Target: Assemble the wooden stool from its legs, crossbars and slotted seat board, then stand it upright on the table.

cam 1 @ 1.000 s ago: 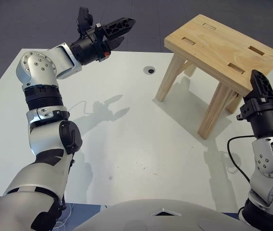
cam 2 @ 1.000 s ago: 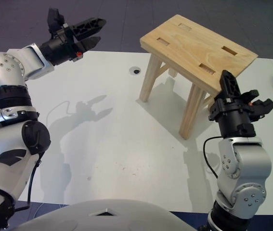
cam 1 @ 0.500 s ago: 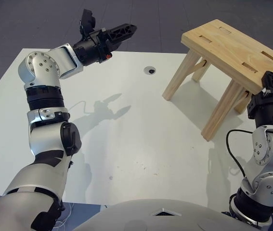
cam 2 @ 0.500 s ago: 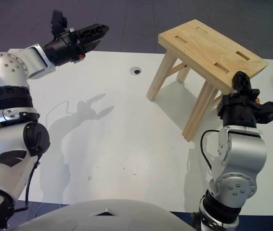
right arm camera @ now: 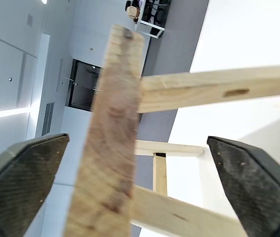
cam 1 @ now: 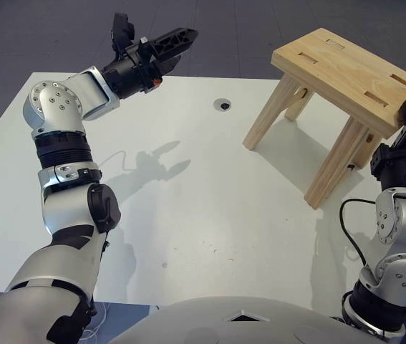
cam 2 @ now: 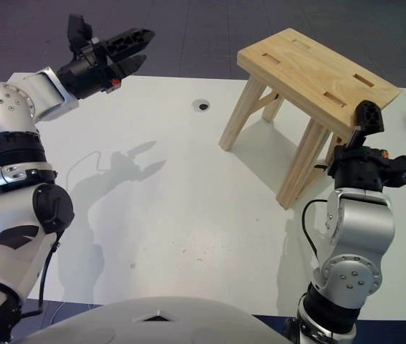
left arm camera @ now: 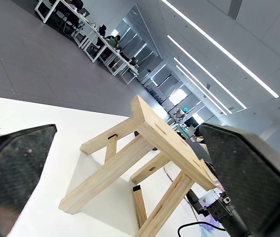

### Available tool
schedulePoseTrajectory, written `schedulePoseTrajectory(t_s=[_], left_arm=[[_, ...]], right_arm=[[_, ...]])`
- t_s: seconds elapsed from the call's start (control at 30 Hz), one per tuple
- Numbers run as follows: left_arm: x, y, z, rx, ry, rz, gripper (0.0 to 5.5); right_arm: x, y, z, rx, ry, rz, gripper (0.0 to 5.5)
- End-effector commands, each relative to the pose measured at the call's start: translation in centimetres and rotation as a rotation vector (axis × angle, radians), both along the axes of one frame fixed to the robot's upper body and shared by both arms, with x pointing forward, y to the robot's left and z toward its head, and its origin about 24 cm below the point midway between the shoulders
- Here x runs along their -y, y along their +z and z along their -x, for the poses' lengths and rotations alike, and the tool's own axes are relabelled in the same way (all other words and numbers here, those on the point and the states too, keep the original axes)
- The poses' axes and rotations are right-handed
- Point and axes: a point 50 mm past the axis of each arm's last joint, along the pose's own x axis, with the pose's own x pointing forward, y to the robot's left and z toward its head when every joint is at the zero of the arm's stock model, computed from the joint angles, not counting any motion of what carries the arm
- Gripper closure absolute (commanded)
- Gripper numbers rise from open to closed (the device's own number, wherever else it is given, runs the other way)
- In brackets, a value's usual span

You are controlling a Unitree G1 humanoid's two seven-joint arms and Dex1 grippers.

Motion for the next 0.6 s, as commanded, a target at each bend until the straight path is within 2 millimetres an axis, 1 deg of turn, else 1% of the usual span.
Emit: schedulePoseTrajectory(t_s=[0.03, 0.13, 0.23, 0.3, 0.37, 0.4, 0.47, 0.53, 0.6], left_arm=[[-0.3, 0.2, -0.1, -0.013, 0.022, 0.007, 0.1], [-0.3, 0.1, -0.1, -0.016, 0.023, 0.005, 0.1], [-0.5, 0.7, -0.1, 0.012, 0.048, 0.017, 0.1], [-0.6, 1.6, -0.1, 0.097, 0.147, -0.015, 0.1], [-0.3, 2.4, 0.1, 0.204, 0.305, -0.101, 0.1], [0.1, 2.5, 0.3, 0.27, 0.373, -0.165, 0.1], [0.9, 2.2, 0.9, 0.369, 0.495, -0.264, 0.1], [1.5, 1.8, 1.6, 0.479, 0.598, -0.371, 0.1], [1.7, 1.5, 2.1, 0.53, 0.688, -0.4, 0.1]], right_arm=[[-0.3, 1.1, -0.2, 0.053, 0.006, 0.045, 0.11], [-0.3, 1.2, -0.2, 0.057, 0.002, 0.066, 0.11], [0.6, 1.3, 0.1, 0.055, -0.045, 0.172, 0.11], [1.9, 0.8, 0.5, -0.021, -0.134, 0.318, 0.11], [3.1, 0.1, 0.8, -0.16, -0.213, 0.595, 0.11], [3.4, -0.3, 0.8, -0.211, -0.239, 0.703, 0.11], [3.5, -0.9, 0.8, -0.271, -0.251, 0.897, 0.11], [3.4, -1.2, 0.9, -0.284, -0.254, 1.027, 0.11], [3.3, -1.1, 0.8, -0.249, -0.27, 1.064, 0.11]])
